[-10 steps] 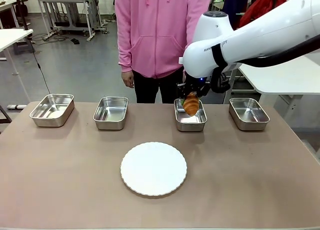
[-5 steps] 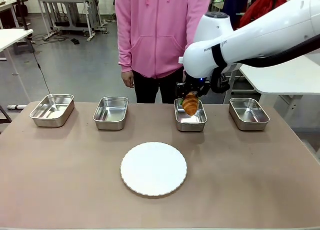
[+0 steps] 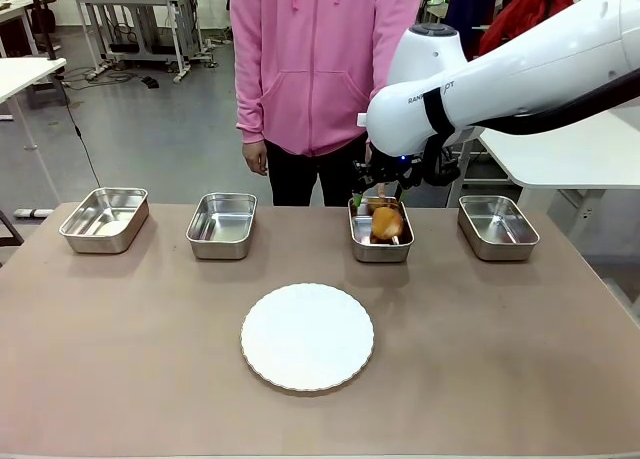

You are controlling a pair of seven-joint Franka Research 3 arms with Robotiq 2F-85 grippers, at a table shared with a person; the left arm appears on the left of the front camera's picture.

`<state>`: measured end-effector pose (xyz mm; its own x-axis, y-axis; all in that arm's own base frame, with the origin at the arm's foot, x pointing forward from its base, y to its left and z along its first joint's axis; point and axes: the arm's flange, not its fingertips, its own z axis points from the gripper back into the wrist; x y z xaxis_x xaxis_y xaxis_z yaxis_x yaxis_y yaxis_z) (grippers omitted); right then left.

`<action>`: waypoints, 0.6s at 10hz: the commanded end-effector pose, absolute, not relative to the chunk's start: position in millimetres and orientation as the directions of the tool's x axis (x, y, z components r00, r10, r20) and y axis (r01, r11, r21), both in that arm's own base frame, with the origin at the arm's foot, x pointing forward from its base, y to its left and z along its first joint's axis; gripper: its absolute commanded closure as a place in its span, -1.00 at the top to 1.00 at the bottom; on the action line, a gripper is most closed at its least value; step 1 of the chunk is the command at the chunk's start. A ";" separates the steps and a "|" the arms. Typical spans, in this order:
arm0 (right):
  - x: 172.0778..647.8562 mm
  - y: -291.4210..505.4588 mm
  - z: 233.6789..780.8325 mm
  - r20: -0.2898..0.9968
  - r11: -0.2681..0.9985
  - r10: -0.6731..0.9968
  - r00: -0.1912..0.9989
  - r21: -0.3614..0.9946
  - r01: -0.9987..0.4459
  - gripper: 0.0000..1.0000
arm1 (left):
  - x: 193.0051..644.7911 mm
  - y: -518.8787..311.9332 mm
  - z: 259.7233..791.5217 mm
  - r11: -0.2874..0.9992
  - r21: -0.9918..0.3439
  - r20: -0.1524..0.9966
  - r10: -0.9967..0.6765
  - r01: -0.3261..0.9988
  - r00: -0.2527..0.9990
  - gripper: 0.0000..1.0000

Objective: Place the bread in the container.
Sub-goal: Place the Butter Roll into the Airtight Container indicated by the human.

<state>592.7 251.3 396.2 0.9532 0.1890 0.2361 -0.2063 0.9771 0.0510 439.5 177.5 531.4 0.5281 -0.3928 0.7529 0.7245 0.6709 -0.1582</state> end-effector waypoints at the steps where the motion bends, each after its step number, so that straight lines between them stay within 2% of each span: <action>1: 584.9 250.0 394.4 0.237 0.990 0.121 0.964 0.042 -0.135 1.00 | 438.4 175.0 532.4 0.666 -0.156 0.760 -0.390 0.730 0.519 1.00; 2: 592.7 251.3 396.2 0.236 0.977 0.189 0.953 0.051 -0.206 1.00 | 438.4 175.0 532.4 0.666 -0.156 0.760 -0.390 0.730 0.519 1.00; 6: 592.7 251.3 396.2 0.236 0.977 0.189 0.953 0.051 -0.206 1.00 | 438.4 175.0 532.4 0.666 -0.156 0.760 -0.390 0.730 0.519 1.00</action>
